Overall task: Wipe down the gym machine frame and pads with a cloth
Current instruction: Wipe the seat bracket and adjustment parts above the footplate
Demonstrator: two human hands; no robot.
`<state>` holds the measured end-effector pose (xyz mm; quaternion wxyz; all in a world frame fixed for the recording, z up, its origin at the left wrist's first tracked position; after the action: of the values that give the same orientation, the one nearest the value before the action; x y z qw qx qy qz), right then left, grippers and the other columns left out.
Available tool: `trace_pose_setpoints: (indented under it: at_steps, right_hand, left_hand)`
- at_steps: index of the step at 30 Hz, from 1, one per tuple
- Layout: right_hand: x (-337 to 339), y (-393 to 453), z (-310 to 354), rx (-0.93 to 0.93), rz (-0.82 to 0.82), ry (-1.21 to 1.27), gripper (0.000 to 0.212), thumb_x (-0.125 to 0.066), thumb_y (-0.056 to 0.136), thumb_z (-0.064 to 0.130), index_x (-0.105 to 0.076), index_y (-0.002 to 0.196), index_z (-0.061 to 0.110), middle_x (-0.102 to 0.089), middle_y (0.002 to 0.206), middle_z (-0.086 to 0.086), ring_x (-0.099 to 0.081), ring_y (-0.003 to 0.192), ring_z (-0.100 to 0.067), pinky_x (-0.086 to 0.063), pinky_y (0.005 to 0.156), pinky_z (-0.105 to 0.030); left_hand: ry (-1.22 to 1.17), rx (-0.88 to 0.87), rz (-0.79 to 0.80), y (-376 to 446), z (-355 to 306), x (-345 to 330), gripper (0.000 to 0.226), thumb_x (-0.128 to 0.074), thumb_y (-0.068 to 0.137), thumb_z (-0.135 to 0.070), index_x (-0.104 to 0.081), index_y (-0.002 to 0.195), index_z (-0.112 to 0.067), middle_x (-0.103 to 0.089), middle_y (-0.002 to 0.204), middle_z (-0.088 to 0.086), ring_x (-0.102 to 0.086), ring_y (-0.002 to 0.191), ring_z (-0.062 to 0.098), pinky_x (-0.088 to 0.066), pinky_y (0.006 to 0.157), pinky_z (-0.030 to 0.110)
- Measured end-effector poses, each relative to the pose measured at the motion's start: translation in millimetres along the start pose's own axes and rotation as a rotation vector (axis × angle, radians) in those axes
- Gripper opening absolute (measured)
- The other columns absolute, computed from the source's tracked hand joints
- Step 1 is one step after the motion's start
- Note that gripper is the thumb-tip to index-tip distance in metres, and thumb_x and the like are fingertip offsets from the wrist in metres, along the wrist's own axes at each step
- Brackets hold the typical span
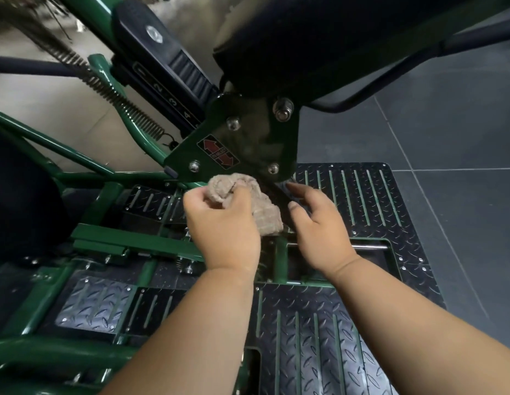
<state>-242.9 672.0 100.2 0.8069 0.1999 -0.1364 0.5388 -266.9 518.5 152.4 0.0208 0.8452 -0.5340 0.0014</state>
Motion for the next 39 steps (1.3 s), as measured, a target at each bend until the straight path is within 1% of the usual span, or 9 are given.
trace_pose_setpoints:
  at_steps: [3, 7, 12, 17, 25, 29, 31, 34, 39]
  right_hand:
    - [-2, 5, 6, 0.01, 0.065, -0.043, 0.046, -0.053, 0.103, 0.025, -0.056, 0.149, 0.022, -0.056, 0.146, 0.004, -0.047, 0.138, -0.011, -0.034, 0.122, -0.035]
    - [-6, 7, 11, -0.032, 0.164, -0.048, 0.056, -0.05, 0.103, 0.024, -0.042, 0.158, 0.018, -0.045, 0.158, -0.002, -0.04, 0.146, -0.014, -0.027, 0.124, -0.031]
    - [0, 5, 13, -0.062, 0.214, 0.015, 0.062, -0.045, 0.099, 0.017, -0.04, 0.16, 0.019, -0.038, 0.165, 0.002, -0.031, 0.152, -0.007, -0.02, 0.13, -0.031]
    - [10, -1, 9, -0.058, 0.258, 0.07, 0.062, -0.04, 0.099, 0.012, -0.042, 0.159, 0.027, -0.036, 0.163, 0.015, -0.026, 0.149, 0.006, -0.015, 0.126, -0.019]
    - [12, 2, 8, -0.061, 0.303, 0.045, 0.064, -0.044, 0.101, 0.008, -0.038, 0.161, 0.03, -0.033, 0.166, 0.013, -0.025, 0.151, 0.003, -0.017, 0.128, -0.025]
    - [10, 4, 5, -0.064, 0.301, 0.043, 0.067, -0.048, 0.099, 0.01, -0.037, 0.162, 0.032, -0.032, 0.166, 0.014, -0.025, 0.152, 0.003, -0.018, 0.129, -0.028]
    - [10, 5, 3, -0.058, 0.304, 0.029, 0.068, -0.048, 0.098, 0.013, -0.036, 0.162, 0.033, -0.031, 0.168, 0.014, -0.024, 0.153, 0.002, -0.018, 0.13, -0.03]
    - [9, 5, 1, -0.005, 0.311, -0.068, 0.071, -0.05, 0.097, 0.017, -0.032, 0.164, 0.032, -0.028, 0.17, 0.011, -0.022, 0.155, -0.001, -0.016, 0.129, -0.027]
    - [9, 4, 1, 0.015, 0.297, -0.079, 0.077, -0.046, 0.089, 0.031, -0.031, 0.164, 0.034, -0.03, 0.169, 0.014, -0.022, 0.154, 0.003, -0.015, 0.126, -0.022]
  left_hand:
    - [0.051, -0.245, -0.014, 3, -27, 12, 0.028, -0.076, 0.088, -0.015, -0.056, 0.103, -0.026, -0.064, 0.098, -0.007, -0.063, 0.077, -0.003, -0.052, 0.066, 0.016]
    - [0.126, -0.354, -0.054, 30, -40, 9, 0.025, -0.071, 0.09, -0.019, -0.064, 0.108, -0.034, -0.067, 0.115, -0.008, -0.066, 0.102, 0.005, -0.058, 0.086, 0.022]
    - [0.344, -0.591, 0.267, -17, -25, -23, 0.037, -0.064, 0.09, -0.009, -0.072, 0.123, -0.026, -0.059, 0.127, -0.011, -0.059, 0.113, 0.007, -0.044, 0.097, 0.01]
    - [0.23, -0.405, 0.031, 28, -26, 3, 0.039, -0.058, 0.091, -0.003, -0.072, 0.12, -0.026, -0.054, 0.124, -0.012, -0.052, 0.103, -0.002, -0.034, 0.083, -0.008]
    - [-0.025, -0.218, -0.241, 74, -34, 29, 0.029, -0.054, 0.1, -0.004, -0.061, 0.111, -0.03, -0.068, 0.115, -0.008, -0.066, 0.103, -0.002, -0.049, 0.077, 0.001]
    - [0.146, -0.233, -0.122, 85, -31, 29, 0.034, -0.05, 0.106, -0.02, -0.06, 0.135, -0.033, -0.059, 0.139, -0.006, -0.063, 0.117, 0.01, -0.053, 0.082, 0.007]
    - [0.242, -0.338, -0.061, 66, -32, 15, 0.042, -0.046, 0.109, -0.022, -0.053, 0.149, -0.033, -0.048, 0.15, -0.009, -0.058, 0.123, 0.008, -0.051, 0.087, 0.007]
    - [0.328, -0.555, -0.041, 50, -31, 6, 0.047, -0.046, 0.11, -0.023, -0.048, 0.156, -0.028, -0.043, 0.162, -0.011, -0.046, 0.144, 0.008, -0.042, 0.118, 0.026]
    - [0.35, -0.715, -0.072, 50, -33, 11, 0.042, -0.056, 0.104, -0.018, -0.06, 0.145, -0.024, -0.056, 0.151, -0.008, -0.046, 0.139, 0.017, -0.035, 0.12, 0.03]
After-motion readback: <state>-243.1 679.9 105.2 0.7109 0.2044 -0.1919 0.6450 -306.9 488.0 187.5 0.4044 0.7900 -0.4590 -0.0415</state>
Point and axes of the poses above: each hand's wrist, its own y-axis towards the middle knuckle, its own x-axis out of the back of the hand, z = x × y, the point moved 2 cm from there along y, towards the middle knuckle
